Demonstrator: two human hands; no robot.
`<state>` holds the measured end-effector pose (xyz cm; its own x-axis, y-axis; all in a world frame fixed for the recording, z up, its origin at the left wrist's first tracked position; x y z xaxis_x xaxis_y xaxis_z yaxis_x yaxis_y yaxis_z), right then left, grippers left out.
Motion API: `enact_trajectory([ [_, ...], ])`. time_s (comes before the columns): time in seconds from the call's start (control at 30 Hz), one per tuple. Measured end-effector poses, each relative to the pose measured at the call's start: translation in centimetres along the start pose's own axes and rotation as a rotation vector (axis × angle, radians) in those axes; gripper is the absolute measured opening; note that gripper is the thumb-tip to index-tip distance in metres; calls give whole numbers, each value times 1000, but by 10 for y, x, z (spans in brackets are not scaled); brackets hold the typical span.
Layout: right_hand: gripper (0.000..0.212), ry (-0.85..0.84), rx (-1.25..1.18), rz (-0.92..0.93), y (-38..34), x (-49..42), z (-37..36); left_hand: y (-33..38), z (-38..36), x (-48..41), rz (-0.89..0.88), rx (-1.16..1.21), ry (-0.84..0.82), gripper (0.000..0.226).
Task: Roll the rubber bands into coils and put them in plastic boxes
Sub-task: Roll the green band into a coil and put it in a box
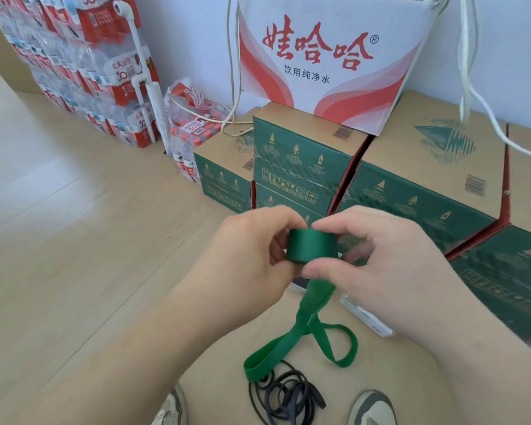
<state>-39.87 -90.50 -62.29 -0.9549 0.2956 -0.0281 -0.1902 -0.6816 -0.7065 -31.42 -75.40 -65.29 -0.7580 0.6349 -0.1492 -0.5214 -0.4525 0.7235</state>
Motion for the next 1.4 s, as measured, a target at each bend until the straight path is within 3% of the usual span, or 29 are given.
enact_trajectory([
  [0.17, 51, -84, -368, -80, 4, -1, 12, -3, 5, 0, 233, 453, -34, 37],
  [0.3, 46, -112, -386, -11, 0, 0, 12, -1, 8, 0, 245, 748, -70, 39],
  [0.4, 42, -77, -338, 48, -1, 1, 13, 2, 8, 1, 252, 776, -96, 41],
  [0.5, 37, -50, -225, 46, 1, 1, 8, 1, 5, 1, 232, 561, -94, 41],
  [0.67, 31, -56, 29, 72, 4, -2, -1, 3, 2, 6, -36, -208, 22, 48],
  [0.77, 34, -44, 99, 86, 0, -2, -4, 15, -3, 12, -98, -331, -15, 40],
  [0.87, 29, -65, 211, 107, -2, 1, -14, 16, -6, 12, -24, -359, -16, 24],
  [0.97, 33, -92, 183, 132, -1, 0, -17, 6, 0, 9, 97, -216, -13, 20],
  [1.13, 50, -138, -255, -99, 6, -2, 2, -1, 13, 4, 320, 345, -81, 33],
  [1.23, 40, -179, -386, -54, 3, -2, 10, -3, 16, 4, 340, 519, -103, 37],
  [1.4, 35, -163, -151, 43, 2, 0, 11, -5, 7, 4, 348, 590, -129, 39],
])
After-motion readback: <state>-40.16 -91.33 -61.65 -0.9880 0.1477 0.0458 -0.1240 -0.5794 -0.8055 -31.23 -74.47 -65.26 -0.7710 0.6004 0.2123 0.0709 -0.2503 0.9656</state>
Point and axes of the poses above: each hand's wrist, its own x-axis away from the middle knuckle, its own z-axis out of the back of the hand, y = z × x, the point moved 3 cm from there along -x, towards the middle knuckle, and after that the axes turned 3 degrees about -x, right-handed, at the moved point
